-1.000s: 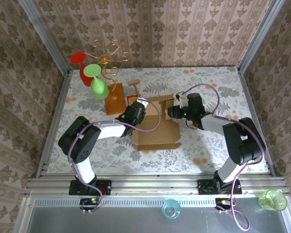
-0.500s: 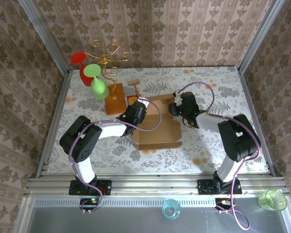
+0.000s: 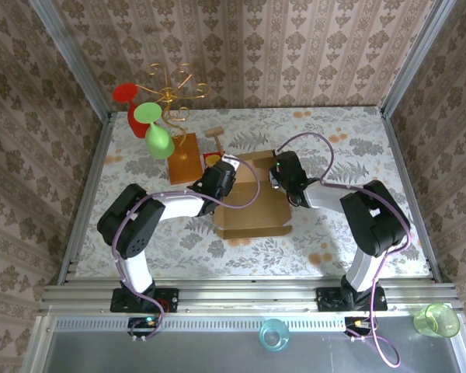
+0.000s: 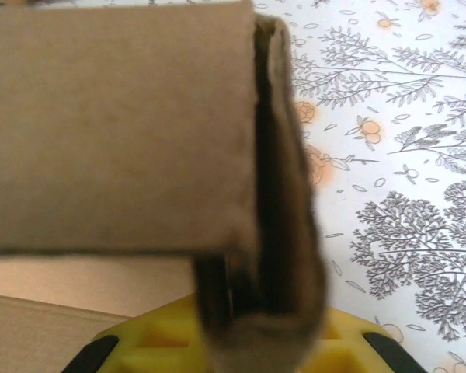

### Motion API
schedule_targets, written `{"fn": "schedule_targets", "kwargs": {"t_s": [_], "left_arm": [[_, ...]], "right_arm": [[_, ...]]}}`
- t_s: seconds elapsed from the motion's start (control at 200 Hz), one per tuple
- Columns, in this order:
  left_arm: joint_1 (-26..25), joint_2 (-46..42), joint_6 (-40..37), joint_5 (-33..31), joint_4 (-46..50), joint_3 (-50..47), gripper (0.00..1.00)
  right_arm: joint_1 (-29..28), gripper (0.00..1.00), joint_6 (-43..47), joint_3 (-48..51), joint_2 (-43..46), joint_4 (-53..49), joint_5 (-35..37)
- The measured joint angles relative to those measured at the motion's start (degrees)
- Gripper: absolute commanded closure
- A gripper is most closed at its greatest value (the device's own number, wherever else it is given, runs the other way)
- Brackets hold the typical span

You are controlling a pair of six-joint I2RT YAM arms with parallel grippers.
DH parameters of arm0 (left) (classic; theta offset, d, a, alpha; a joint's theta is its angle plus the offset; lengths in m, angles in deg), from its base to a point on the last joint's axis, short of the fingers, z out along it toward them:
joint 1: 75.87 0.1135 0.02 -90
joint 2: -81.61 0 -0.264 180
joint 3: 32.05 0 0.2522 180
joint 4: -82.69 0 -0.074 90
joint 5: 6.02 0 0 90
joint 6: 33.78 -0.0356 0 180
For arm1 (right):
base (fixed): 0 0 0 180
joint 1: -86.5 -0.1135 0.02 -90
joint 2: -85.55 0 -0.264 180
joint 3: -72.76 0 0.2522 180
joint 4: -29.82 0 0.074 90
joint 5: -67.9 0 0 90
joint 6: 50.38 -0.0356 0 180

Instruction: Fold the paper box

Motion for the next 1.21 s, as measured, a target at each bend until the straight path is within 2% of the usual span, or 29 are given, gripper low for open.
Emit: {"fn": "schedule_targets", "kwargs": {"t_s": [0.2,0.41,0.63,0.79,0.92,1.005,1.07,1.14,1.205], "left_arm": [[-0.09,0.44,0.61,0.22,1.53,1.25,1.0],[-0.9,1.25,3.74,-0.59,4.46,3.39,1.0],[-3.13,5.42,12.02,-8.28,11.63,10.19,1.0],[-4.0,6.71,18.34,-11.58,15.26,12.55,1.0],[-4.11,6.71,19.06,-11.56,15.02,12.44,1.0],[-4.07,6.69,18.29,-11.04,13.46,11.76,0.83],[-3.74,6.58,17.0,-10.56,12.22,10.91,0.75],[-3.02,6.56,15.93,-9.14,11.47,9.49,0.69],[-2.43,6.56,14.97,-7.39,11.13,8.09,0.67]], "right_arm": [[-1.07,1.0,-1.92,-1.66,-0.24,-3.78,5.46],[-2.58,1.0,-5.75,-3.32,-0.33,-8.59,10.95],[-4.55,1.0,-12.28,-7.67,-2.23,-16.41,17.68],[-4.81,1.0,-14.58,-8.39,-2.4,-18.23,18.12],[-4.9,1.0,-14.45,-8.39,-2.4,-18.18,17.99],[-4.9,1.0,-14.08,-8.39,-2.4,-18.18,17.77],[-4.9,1.0,-13.44,-8.39,-2.4,-18.18,17.66],[-4.85,1.0,-13.05,-8.57,-2.47,-18.25,17.46],[-4.79,1.0,-12.7,-8.96,-2.78,-18.23,17.14]]}}
